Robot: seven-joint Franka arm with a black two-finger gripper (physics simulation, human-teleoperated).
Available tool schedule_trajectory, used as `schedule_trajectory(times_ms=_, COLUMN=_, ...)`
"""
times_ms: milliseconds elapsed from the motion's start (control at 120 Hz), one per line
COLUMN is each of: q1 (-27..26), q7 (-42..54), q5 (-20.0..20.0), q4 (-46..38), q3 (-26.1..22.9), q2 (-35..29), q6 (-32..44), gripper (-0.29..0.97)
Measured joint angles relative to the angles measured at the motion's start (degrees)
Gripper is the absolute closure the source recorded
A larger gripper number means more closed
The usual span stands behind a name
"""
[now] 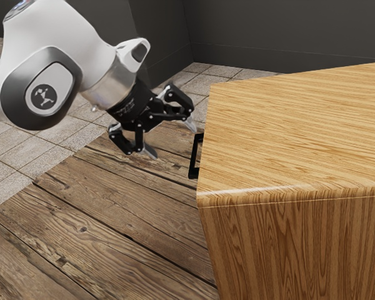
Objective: Pull the drawer handle with one arm to open the drawer
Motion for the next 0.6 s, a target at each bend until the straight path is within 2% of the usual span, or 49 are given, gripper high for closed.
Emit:
schedule_trajectory(times_ms=242, q1=-0.28, q7=0.95, q5=-2.18, q4=-0.71, q3=0.0, q2=-0.51, q6=-2.71, gripper=0.0)
schedule_trajectory(times_ms=600, q1=-1.22, q7=3.0, q5=-3.15, q4=-1.61, q3=-0.01, q2=-1.42, q6=-3.97, gripper=0.0)
